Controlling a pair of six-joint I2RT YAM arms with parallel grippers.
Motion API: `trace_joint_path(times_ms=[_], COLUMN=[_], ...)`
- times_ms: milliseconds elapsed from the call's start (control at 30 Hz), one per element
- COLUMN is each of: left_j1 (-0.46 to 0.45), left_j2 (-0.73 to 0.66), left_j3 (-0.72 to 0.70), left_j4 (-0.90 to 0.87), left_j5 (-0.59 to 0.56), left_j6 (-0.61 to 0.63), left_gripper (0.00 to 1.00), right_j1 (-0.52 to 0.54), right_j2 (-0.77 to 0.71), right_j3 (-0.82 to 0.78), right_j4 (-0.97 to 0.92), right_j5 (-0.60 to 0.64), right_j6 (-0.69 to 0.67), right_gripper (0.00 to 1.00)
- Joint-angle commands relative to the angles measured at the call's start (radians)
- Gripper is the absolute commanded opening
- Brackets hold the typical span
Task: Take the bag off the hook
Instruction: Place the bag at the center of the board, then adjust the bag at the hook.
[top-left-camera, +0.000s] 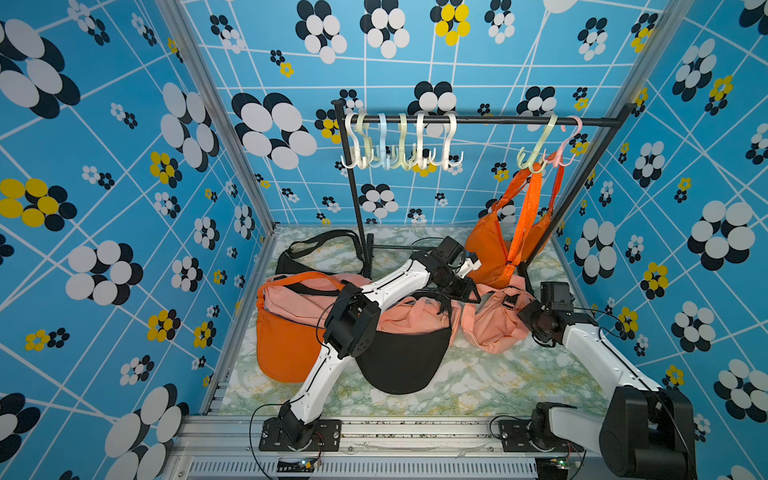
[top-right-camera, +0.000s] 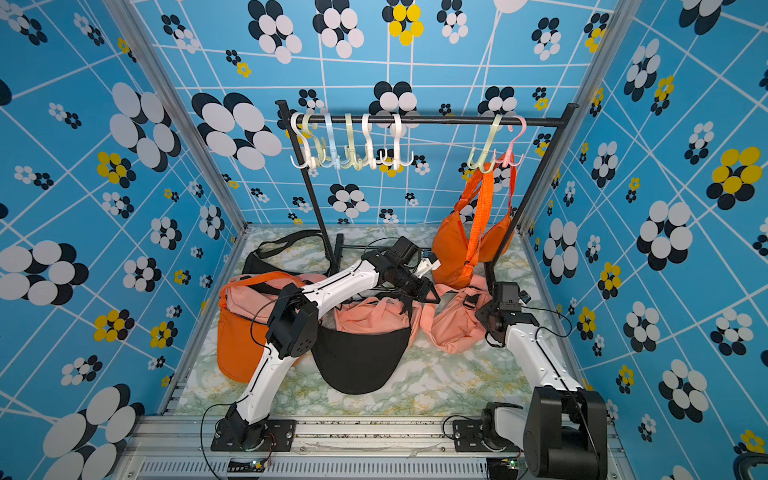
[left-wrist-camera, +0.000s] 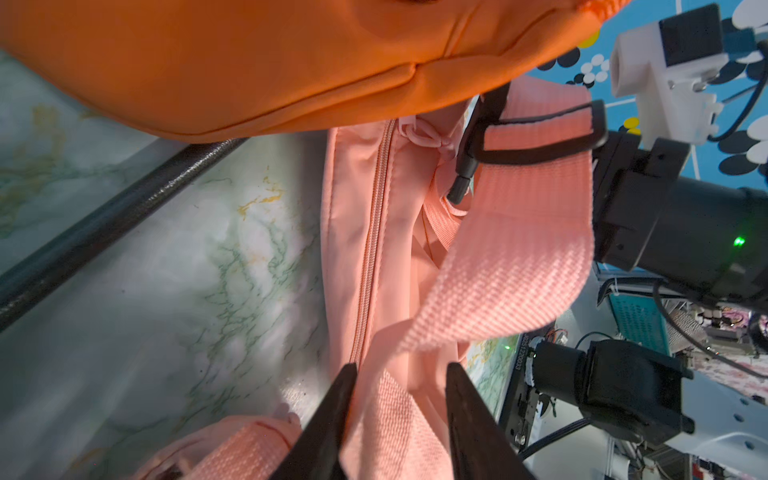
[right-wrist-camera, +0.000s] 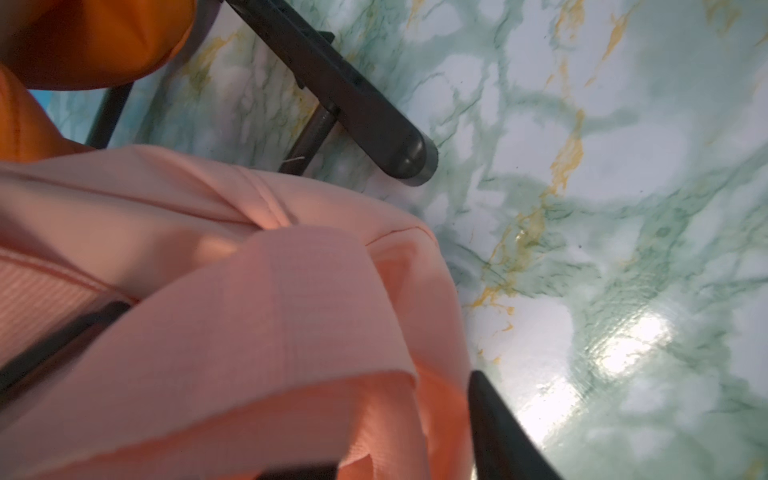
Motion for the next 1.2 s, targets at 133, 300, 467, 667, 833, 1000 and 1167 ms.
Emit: trace_joint_path(times_ms=[133,300,467,667,833,1000,1167], left_j1=[0.033,0.07,0.104,0.134,0.14,0.138,0.142], left_j2=[-0.049,-0.136,-0.23,-0.295,-0.316,-0.317,-0.321], left_j3=[0.068,0.051,0.016,-0.039,-0.087,-0.106,-0.122], left_j4=[-0.093,-0.114,-0.096,-0.065,-0.031,-0.003,0.045], left_j5=[-0.043,-0.092,-0.123,-0.152,-0.141,-0.138,-0.153], left_j6=[0.074,0.1,0.104,0.094,0.069,0.044,0.014], left_gripper=[0.7,0.76,0.81,0.97,0.99,0.99,0.99], right_j1=[-0.002,-0.002,0.002,0.093,0.129,0.137,0.178], right_j2=[-0.115,-0.174,-0.152,-0.024,0.059,0.099,0.133], right_j3=[0.187,0.324,0.39,0.473,0.513,0.53,0.567], right_j4=[-0.133,-0.185,-0.051,0.071,0.123,0.156,0.149], right_j5=[0.065,0.108,-0.046,-0.134,-0.184,-0.204,-0.219], right_j6=[-0.083,-0.145,-0.158,-0.221,-0.25,-0.253,-0.271], right_gripper=[0.98,0.99,0.93,0.91,0.87,0.66,0.2])
